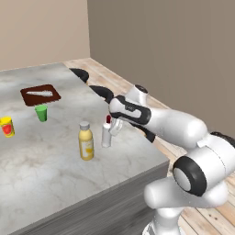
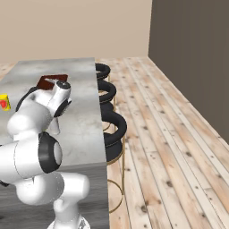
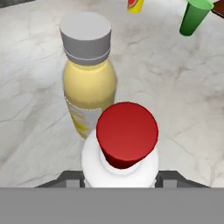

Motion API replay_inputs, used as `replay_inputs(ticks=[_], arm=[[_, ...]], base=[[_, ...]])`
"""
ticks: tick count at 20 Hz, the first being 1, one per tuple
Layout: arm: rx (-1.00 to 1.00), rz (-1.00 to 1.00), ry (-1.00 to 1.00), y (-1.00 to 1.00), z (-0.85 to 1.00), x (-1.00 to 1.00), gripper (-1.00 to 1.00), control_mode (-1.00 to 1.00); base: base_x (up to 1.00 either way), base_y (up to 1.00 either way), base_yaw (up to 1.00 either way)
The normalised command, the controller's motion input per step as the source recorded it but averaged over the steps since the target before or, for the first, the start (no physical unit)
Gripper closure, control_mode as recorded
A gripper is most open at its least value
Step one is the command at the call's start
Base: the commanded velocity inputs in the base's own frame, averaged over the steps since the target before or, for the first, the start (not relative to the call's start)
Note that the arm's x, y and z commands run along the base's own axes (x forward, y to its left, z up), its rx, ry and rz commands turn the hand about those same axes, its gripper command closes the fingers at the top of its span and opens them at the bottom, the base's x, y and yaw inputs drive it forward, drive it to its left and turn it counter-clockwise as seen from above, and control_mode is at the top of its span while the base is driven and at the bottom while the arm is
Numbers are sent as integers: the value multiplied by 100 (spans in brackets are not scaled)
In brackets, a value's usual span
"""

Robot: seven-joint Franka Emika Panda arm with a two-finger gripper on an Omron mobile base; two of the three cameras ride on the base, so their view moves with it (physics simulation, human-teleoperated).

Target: Place the drinks on the dining counter in a tight cluster.

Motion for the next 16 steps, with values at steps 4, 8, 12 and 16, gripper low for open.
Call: replay_inputs(ticks=[4, 8, 12, 16], arm=[[-4, 0, 4, 0, -7, 54, 100, -100], [0, 0, 5, 0, -23, 29, 100, -100], [0, 0, 6, 11, -45, 11, 100, -100], [0, 0, 1, 22, -53, 2, 100, -100]], base=[[0, 0, 0], [0, 0, 0], [0, 0, 0], [0, 0, 0]])
